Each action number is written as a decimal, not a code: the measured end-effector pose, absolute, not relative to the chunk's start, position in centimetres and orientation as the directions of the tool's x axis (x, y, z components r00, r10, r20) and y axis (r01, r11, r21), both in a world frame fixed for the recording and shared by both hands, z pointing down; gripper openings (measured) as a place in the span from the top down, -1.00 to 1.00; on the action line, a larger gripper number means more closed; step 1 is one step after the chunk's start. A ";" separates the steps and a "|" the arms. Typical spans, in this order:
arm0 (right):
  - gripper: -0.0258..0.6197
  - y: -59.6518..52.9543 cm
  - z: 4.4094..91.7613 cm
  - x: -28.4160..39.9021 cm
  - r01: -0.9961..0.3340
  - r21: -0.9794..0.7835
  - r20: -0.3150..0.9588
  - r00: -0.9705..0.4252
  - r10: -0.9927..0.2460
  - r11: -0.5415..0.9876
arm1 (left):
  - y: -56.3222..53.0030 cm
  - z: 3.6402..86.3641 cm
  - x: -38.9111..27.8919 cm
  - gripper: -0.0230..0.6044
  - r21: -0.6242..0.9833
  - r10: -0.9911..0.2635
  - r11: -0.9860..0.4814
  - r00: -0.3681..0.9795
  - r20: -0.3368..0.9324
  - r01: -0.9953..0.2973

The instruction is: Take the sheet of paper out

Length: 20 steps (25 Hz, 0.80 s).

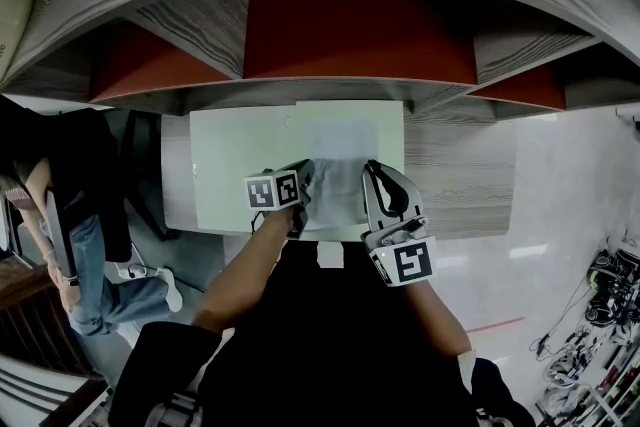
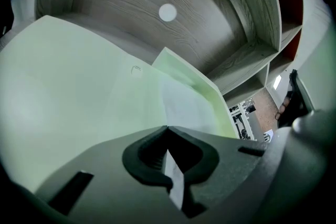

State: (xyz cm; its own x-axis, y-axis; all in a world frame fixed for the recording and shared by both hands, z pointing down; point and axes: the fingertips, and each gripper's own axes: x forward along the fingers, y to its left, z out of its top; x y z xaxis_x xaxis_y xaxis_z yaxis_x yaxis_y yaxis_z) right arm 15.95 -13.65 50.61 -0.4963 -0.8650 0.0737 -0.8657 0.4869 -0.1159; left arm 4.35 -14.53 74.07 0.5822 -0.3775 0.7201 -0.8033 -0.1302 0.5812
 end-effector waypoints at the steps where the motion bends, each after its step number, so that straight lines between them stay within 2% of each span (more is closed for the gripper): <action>1: 0.84 -13.7 50.6 15.9 -0.865 -0.117 0.073 -0.498 -0.864 0.489 | -14.5 74.0 4.3 0.91 0.583 -0.378 -0.127 0.582 0.720 -0.803; 12: 0.84 -13.8 51.0 15.2 -0.859 -0.103 0.077 -0.510 -0.857 0.502 | -14.6 73.5 3.1 0.91 0.582 -0.397 -0.107 0.572 0.718 -0.806; 20: 0.84 -13.6 51.2 13.1 -0.836 -0.091 0.099 -0.548 -0.830 0.541 | -14.5 73.0 -0.2 0.91 0.552 -0.419 -0.109 0.542 0.729 -0.827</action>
